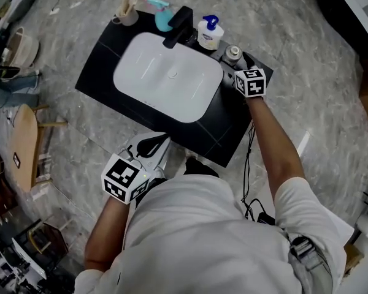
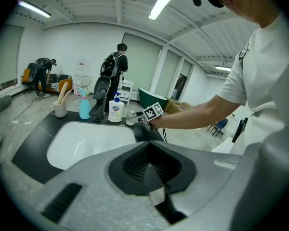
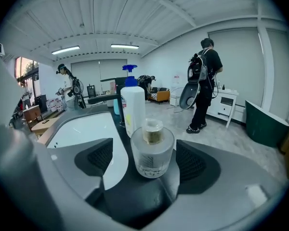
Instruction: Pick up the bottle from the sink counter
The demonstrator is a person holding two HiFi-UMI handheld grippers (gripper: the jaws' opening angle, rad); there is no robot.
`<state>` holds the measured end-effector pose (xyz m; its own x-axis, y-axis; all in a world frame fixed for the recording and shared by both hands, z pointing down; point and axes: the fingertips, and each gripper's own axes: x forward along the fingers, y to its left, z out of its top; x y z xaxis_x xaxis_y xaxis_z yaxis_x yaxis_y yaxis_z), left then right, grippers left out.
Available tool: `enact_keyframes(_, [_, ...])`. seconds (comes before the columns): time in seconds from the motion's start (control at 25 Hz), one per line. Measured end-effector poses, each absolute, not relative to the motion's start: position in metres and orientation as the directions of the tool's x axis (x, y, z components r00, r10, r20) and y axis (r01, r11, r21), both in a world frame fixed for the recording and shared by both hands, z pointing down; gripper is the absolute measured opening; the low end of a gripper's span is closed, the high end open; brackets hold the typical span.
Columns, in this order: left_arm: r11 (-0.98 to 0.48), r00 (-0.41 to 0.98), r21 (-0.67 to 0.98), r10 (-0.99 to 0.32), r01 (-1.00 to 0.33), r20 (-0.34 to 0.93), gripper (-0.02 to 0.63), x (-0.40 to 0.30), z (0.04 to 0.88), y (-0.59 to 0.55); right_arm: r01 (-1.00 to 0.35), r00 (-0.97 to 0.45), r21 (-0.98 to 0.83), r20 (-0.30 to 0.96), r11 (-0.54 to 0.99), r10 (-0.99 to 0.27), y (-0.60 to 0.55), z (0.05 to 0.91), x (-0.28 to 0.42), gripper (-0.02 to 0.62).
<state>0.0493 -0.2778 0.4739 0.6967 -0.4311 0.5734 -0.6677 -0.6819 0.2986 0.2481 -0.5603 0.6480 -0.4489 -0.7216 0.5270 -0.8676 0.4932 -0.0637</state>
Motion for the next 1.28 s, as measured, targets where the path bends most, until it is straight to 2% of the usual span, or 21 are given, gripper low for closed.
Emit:
enact_keyframes(0.52, [-0.633, 0.658, 0.305, -0.449, -0.712, 0.605, 0.008, 0.036, 0.486, -0.301, -0.869, -0.449, -0.079, 0.54, 0.489, -0.711, -0.604, 0.679, 0.234, 0.423])
enact_keyframes(0.8, [-0.609, 0.636, 0.3, -0.464, -0.734, 0.616, 0.008, 0.025, 0.488, -0.301, -0.877, -0.415, -0.033, 0.556, 0.479, -0.72, -0.611, 0.687, 0.234, 0.362])
enact_keyframes(1.28, [-0.612, 0.638, 0.295, -0.47, -0.734, 0.61, 0.008, 0.016, 0.487, -0.3, -0.869, -0.415, -0.018, 0.568, 0.494, -0.711, -0.609, 0.686, 0.235, 0.356])
